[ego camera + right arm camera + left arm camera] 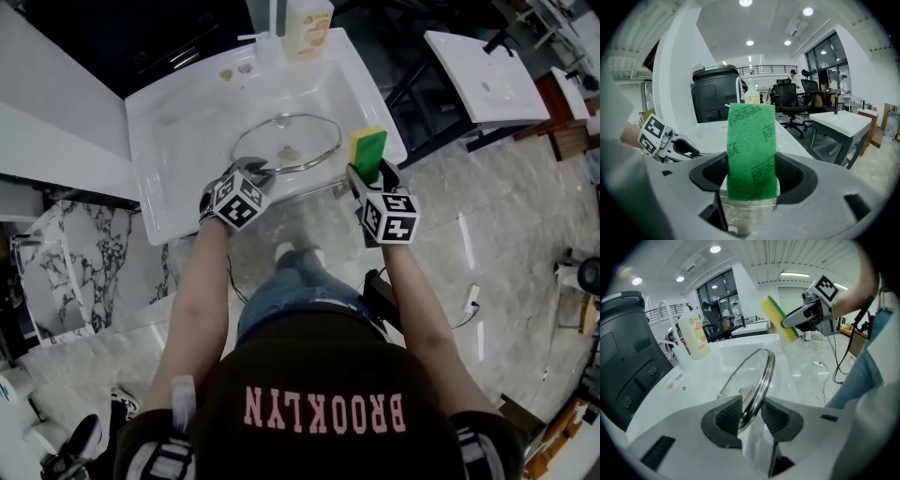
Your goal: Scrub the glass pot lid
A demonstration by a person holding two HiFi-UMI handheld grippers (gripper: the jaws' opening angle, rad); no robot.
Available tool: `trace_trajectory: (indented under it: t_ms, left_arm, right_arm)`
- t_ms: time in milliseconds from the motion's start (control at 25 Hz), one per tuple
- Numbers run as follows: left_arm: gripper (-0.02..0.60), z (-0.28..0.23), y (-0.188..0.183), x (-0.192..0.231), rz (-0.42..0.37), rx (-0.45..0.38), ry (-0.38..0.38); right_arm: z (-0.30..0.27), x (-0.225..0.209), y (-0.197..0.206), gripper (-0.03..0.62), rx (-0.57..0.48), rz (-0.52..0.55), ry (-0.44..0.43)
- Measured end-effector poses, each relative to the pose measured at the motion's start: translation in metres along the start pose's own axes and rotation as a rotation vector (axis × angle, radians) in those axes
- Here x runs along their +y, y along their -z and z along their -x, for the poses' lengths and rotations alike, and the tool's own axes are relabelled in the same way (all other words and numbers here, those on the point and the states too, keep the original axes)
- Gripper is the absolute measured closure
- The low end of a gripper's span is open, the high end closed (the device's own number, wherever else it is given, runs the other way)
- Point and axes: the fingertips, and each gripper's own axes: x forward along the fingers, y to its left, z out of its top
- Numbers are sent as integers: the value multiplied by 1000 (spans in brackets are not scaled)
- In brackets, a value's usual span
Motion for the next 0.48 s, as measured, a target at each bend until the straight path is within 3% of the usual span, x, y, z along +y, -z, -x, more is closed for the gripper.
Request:
trace_trajectory:
  t_ms: [480]
  left_arm:
    - [472,-2,-2,-1,31,-25,-16]
  right_arm:
    - [-8,-13,-9,299,-1,34,-22]
